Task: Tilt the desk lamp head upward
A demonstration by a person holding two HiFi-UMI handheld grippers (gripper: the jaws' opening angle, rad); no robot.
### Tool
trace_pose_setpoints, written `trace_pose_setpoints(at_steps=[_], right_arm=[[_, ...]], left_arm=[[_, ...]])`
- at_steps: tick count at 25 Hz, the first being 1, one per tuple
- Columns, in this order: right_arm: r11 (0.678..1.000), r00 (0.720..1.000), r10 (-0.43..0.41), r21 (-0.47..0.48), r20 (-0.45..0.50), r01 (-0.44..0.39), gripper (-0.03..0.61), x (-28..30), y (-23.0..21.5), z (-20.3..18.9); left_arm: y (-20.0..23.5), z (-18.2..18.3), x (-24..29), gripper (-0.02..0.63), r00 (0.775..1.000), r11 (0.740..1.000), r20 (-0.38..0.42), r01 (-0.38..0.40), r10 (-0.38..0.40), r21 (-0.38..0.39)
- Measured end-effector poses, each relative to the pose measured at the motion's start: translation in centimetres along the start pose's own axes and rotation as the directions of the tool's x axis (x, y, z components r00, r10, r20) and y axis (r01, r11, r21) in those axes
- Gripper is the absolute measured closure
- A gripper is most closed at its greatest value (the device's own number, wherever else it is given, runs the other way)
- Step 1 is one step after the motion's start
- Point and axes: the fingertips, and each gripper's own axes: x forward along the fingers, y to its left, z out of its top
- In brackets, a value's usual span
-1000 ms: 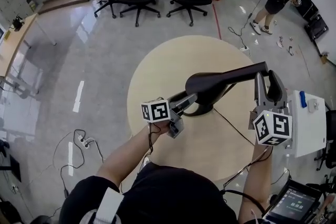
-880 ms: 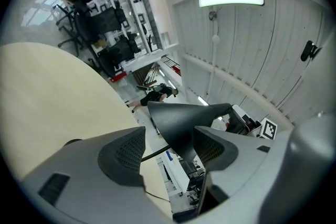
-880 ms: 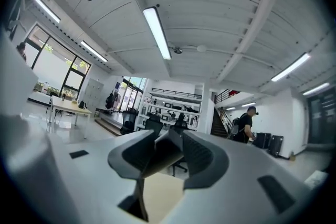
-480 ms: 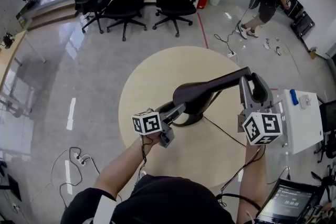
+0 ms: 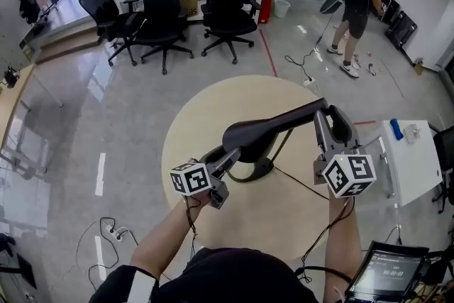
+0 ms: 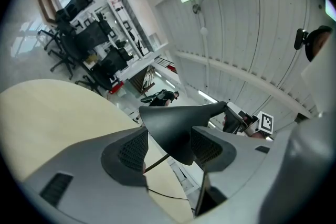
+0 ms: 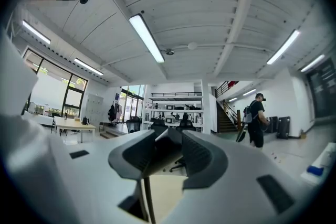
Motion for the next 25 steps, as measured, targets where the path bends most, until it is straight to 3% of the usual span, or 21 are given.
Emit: trace_pose_setpoints(at_steps=[9, 17, 25], right_arm=[[0.992, 1.000, 0.004, 0.125, 0.024, -0.007, 0.416, -0.4, -1.0, -1.0], [0.955, 0.999, 0.014, 0.294, 0.037, -0.024, 0.416, -0.3, -1.9, -2.3], [0.947, 1.000, 0.020, 0.320, 0.021, -0.026, 0.416, -0.3, -2.3, -3.3]], left_arm=[[-0.9, 2.2, -1.1, 0.348, 0.998, 0.997, 0.055, -0.040, 0.036, 0.059], [-2.9, 6.4, -2.8, 0.348, 0.989, 0.988, 0.141, -0.051, 0.030, 0.148], [-3.7, 7.6, -2.9, 0.348, 0.987, 0.975, 0.155, -0.080, 0.048, 0.209]])
